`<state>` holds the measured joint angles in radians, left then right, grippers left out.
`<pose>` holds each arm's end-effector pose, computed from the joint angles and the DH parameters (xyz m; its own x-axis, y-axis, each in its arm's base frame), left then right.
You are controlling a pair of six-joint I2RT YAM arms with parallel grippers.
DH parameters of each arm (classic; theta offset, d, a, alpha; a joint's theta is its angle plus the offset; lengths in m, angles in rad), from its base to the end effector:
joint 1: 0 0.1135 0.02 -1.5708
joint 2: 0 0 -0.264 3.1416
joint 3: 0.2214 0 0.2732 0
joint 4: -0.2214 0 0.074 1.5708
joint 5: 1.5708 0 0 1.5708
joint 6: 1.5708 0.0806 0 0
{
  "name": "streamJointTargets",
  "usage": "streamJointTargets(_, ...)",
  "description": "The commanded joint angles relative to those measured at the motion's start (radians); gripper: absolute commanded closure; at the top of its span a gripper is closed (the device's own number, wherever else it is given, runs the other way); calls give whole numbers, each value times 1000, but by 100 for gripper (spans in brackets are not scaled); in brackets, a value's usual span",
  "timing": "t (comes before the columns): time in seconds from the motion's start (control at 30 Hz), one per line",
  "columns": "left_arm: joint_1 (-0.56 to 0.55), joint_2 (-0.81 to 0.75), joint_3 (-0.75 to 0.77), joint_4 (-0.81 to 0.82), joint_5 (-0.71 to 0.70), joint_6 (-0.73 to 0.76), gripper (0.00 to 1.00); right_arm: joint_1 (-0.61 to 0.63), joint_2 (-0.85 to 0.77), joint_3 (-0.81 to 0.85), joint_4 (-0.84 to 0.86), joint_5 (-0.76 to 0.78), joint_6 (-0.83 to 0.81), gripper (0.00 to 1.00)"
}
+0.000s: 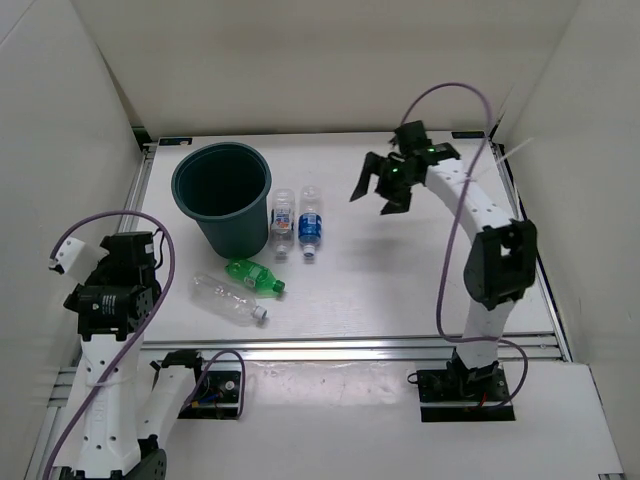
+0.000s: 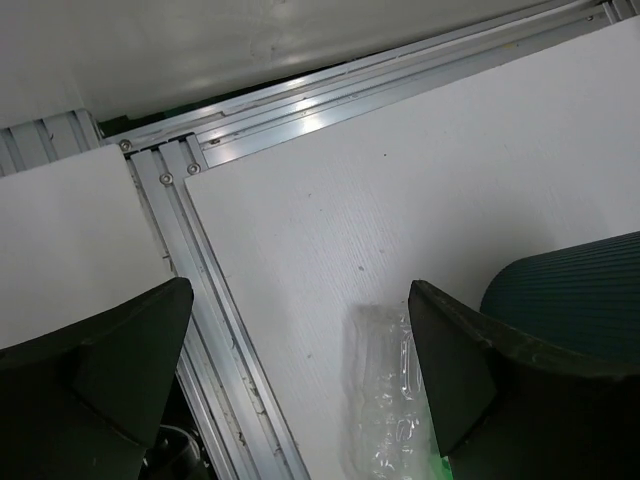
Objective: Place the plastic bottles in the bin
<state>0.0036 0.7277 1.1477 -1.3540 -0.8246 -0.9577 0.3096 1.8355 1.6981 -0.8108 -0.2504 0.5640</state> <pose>0.1181 0.0596 0.3491 -0.1035 -0.5556 -0.8250 -0.9102 0.3874 -0.1466 0.4225 0.1561 0.2677 -0.8853 0.2606 -0.3852 0.0479 0.8749 0.4819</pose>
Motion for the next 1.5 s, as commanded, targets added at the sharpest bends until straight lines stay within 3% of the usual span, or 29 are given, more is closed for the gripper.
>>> streamJointTargets(0.0, 4, 22, 44, -27, -15, 88, 0, 81, 85, 109, 59, -188, -78, 0)
streamJointTargets(0.17, 4, 32, 15, -5, 2, 73, 0, 166, 310, 368, -14, -288, -110, 0)
streamJointTargets(0.4, 4, 42, 15, 99, 110, 247, 0, 192, 441, 475, 22, -308, -101, 0)
streamJointTargets(0.87, 4, 4, 37, 81, 194, 237, 0, 164, 622, 514, 88, -342, -110, 0)
streamJointTargets(1.4, 4, 13, -19, 52, 248, 192, 0, 164, 749, 566, 228, -602, -33, 0)
streamJointTargets(1.47, 4, 13, -19, 39, 237, 192, 0, 155, 775, 575, 237, -644, -23, 10)
